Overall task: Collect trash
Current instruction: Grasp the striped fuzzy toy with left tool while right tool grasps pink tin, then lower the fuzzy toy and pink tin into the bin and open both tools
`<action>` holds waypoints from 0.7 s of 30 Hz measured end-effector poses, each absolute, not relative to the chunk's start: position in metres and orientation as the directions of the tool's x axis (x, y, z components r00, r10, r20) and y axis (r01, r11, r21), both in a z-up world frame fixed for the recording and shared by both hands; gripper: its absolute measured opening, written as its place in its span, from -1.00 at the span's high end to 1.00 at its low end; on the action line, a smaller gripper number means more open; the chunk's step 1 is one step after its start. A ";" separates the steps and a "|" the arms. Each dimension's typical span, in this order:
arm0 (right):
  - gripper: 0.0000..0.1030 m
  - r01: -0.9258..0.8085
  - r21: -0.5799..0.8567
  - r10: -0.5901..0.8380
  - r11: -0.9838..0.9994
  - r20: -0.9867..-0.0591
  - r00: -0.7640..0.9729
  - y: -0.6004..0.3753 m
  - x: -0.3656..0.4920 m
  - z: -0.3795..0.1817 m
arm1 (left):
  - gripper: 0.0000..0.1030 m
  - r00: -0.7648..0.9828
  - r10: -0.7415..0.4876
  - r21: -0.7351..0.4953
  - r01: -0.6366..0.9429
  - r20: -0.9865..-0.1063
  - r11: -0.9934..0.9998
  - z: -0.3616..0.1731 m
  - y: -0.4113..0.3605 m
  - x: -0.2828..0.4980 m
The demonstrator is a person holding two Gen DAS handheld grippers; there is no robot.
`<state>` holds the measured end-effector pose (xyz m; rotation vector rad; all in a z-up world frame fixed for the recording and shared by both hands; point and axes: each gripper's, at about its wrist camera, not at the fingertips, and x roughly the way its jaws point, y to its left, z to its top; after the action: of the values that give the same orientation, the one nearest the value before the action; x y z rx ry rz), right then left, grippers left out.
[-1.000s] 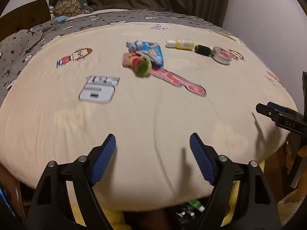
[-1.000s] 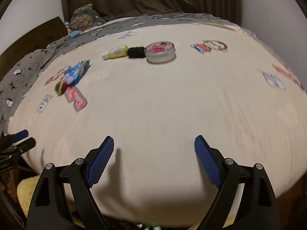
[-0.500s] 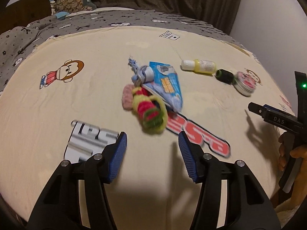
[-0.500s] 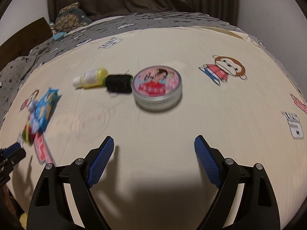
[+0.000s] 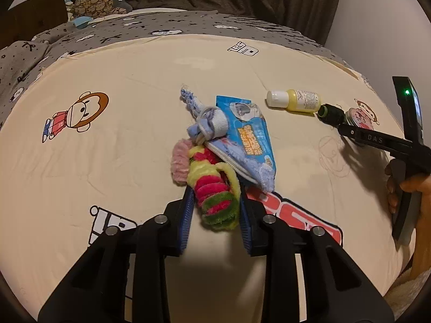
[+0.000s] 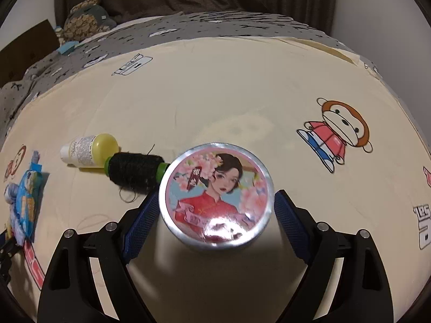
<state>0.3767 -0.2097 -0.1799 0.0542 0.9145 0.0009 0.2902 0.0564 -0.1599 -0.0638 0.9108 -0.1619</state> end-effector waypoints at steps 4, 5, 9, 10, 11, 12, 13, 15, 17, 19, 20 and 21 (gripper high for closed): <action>-0.37 0.012 0.070 0.047 0.998 -0.785 0.617 -0.214 0.369 -0.180 | 0.59 0.609 -0.177 -0.130 0.122 -0.773 0.984 -0.159 0.061 0.279; -0.37 0.011 0.071 0.049 0.997 -0.784 0.618 -0.214 0.365 -0.179 | 0.60 0.610 -0.178 -0.131 0.122 -0.772 0.984 -0.159 0.061 0.276; -0.37 -0.016 0.081 0.073 0.997 -0.779 0.623 -0.212 0.338 -0.174 | 0.60 0.617 -0.180 -0.124 0.132 -0.766 0.983 -0.154 0.060 0.254; -0.37 -0.028 0.084 0.083 0.996 -0.776 0.625 -0.211 0.328 -0.173 | 0.60 0.619 -0.181 -0.125 0.133 -0.764 0.983 -0.153 0.060 0.248; -0.37 -0.034 0.087 0.089 0.996 -0.774 0.627 -0.212 0.321 -0.172 | 0.60 0.622 -0.184 -0.128 0.134 -0.761 0.983 -0.151 0.059 0.240; -0.37 -0.041 0.094 0.099 0.995 -0.770 0.630 -0.213 0.310 -0.170 | 0.60 0.626 -0.186 -0.130 0.135 -0.758 0.982 -0.150 0.059 0.233; -0.37 -0.049 0.102 0.110 0.994 -0.767 0.632 -0.213 0.301 -0.168 | 0.60 0.630 -0.190 -0.132 0.138 -0.753 0.982 -0.148 0.058 0.222; -0.37 -0.075 0.107 0.130 0.991 -0.757 0.640 -0.214 0.277 -0.164 | 0.60 0.637 -0.201 -0.136 0.149 -0.744 0.979 -0.144 0.054 0.198; -0.37 -0.099 0.098 0.139 0.990 -0.748 0.649 -0.214 0.255 -0.161 | 0.60 0.643 -0.209 -0.134 0.164 -0.737 0.977 -0.141 0.049 0.179; -0.37 -0.121 0.099 0.155 0.988 -0.739 0.656 -0.214 0.232 -0.156 | 0.60 0.647 -0.221 -0.132 0.183 -0.730 0.974 -0.136 0.043 0.159; -0.37 -0.135 0.102 0.166 0.986 -0.731 0.661 -0.215 0.217 -0.153 | 0.60 0.647 -0.231 -0.138 0.192 -0.727 0.972 -0.134 0.040 0.150; -0.37 -0.142 0.103 0.172 0.984 -0.728 0.664 -0.215 0.209 -0.151 | 0.60 0.647 -0.240 -0.142 0.201 -0.724 0.969 -0.133 0.037 0.143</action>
<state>0.2089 -0.2150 -0.1512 0.0384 0.8261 0.1775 0.1427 0.0373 -0.1326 -0.0503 0.8309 -0.2508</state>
